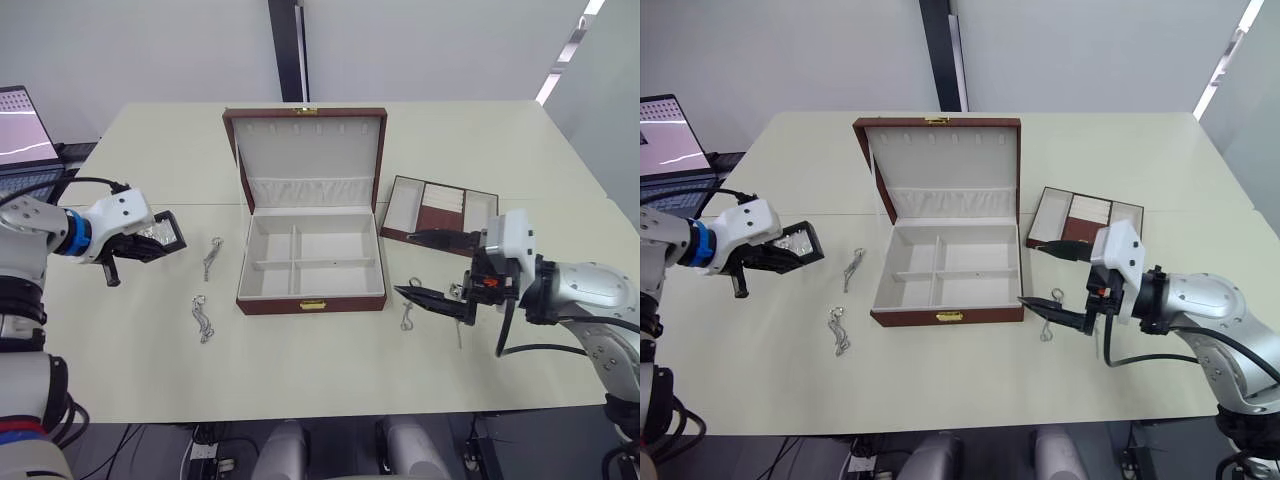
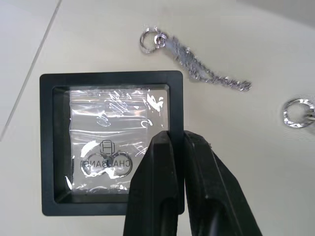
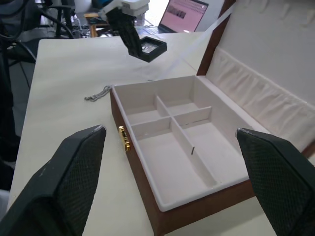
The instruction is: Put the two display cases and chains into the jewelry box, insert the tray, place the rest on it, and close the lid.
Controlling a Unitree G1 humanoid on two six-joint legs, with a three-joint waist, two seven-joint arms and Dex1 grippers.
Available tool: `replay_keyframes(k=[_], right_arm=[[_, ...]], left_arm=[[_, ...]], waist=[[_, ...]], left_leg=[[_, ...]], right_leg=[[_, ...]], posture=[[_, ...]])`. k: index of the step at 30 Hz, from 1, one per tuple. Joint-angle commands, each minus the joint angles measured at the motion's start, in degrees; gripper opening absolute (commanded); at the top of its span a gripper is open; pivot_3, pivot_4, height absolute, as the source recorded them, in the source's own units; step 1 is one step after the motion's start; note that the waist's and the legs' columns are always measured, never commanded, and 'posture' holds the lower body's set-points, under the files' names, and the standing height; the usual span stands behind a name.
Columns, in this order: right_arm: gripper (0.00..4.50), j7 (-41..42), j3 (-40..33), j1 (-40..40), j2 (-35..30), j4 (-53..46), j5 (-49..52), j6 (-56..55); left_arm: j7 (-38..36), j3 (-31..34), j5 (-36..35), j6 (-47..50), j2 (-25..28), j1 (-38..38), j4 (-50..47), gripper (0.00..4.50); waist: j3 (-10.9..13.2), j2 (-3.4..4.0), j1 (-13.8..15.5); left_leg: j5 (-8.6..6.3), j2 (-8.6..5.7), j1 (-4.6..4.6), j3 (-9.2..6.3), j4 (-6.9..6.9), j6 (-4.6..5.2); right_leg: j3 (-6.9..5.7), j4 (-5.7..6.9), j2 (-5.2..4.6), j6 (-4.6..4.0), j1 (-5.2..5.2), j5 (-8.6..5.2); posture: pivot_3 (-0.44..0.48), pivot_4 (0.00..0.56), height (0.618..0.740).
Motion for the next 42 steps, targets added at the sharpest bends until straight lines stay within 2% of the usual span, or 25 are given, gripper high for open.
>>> replay_keyframes(k=[1, 5, 7, 13, 17, 27, 34, 42], right_arm=[[4.50, -0.62, -3.68, 2.04, -1.17, -0.66, 0.62, -0.21], [4.50, -1.45, -6.25, 5.38, -1.78, 0.10, -0.67, -1.48], [4.50, -2.22, -7.03, 6.38, -1.59, 0.07, -1.34, -2.10], [4.50, -5.10, -8.85, 8.56, -1.11, -1.65, -2.37, -2.24], [4.50, -6.96, -10.68, 10.98, -1.05, -3.44, -2.01, -1.89], [4.50, -11.52, -13.81, 16.98, -0.57, -8.18, -1.54, -1.04], [4.50, -13.80, -15.07, 18.85, -0.39, -10.13, -1.17, -0.33], [4.50, -14.95, -16.09, 20.25, -0.74, -11.33, -0.72, 0.15]], left_arm=[[-4.54, 1.96, -4.31, 9.89, 2.64, 2.32, -14.25, 0.04], [-8.95, 1.80, -9.08, 21.28, 4.01, 2.98, -30.66, 0.04], [-9.44, 0.39, -9.86, 24.64, 3.16, 0.92, -34.46, 0.04], [-9.14, -4.04, -10.64, 28.19, -0.68, -3.97, -37.22, 0.04], [-8.57, -6.47, -12.14, 30.33, -5.70, -6.51, -38.07, 0.04], [-3.37, -14.54, -6.43, 19.96, -19.00, -11.75, -24.12, 0.04], [-0.45, -15.88, -4.52, 14.03, -27.77, -15.03, -12.56, 0.04], [0.98, -16.26, -1.80, 8.79, -32.80, -16.97, -4.02, 0.04]], waist=[[0.00, 0.00, 0.02], [0.00, -0.01, 0.06], [0.01, -0.01, 0.06], [0.01, -0.01, 0.01], [0.01, -0.01, 0.10], [0.01, -0.02, 0.78], [0.01, -0.02, 1.05], [0.01, -0.02, 0.90]], left_leg=[[0.00, 0.00, 0.00, 0.00, 0.00, 0.00], [0.00, 0.01, -0.03, -0.02, 0.04, 0.00], [0.00, 0.01, -0.07, -0.03, 0.09, 0.00], [0.00, 0.03, -0.06, -0.01, 0.11, 0.00], [0.00, 0.04, -0.10, -0.04, 0.13, 0.00], [-0.08, -0.01, -0.34, -0.14, 0.67, 0.13], [-0.08, -0.04, -0.38, -0.14, 0.72, 0.14], [-0.10, -0.06, -0.37, -0.14, 0.72, 0.17]], right_leg=[[0.01, 0.01, 0.00, 0.00, 0.00, 0.00], [0.02, 0.01, 0.03, 0.00, 0.02, 0.00], [0.05, 0.00, 0.05, 0.00, 0.02, 0.00], [0.08, 0.01, 0.12, 0.00, 0.03, 0.00], [0.10, 0.00, 0.15, 0.00, 0.03, 0.00], [0.14, 0.04, 0.18, 0.03, 0.05, 0.01], [0.15, 0.04, 0.18, 0.05, 0.05, 0.02], [0.22, 0.04, 0.19, 0.05, 0.05, 0.02]], posture=[[0.000, 0.150, 0.740], [0.000, 0.150, 0.740], [0.000, 0.150, 0.740], [0.000, 0.150, 0.740], [0.000, 0.150, 0.740], [0.000, 0.150, 0.740], [0.000, 0.150, 0.740], [0.000, 0.150, 0.740]])
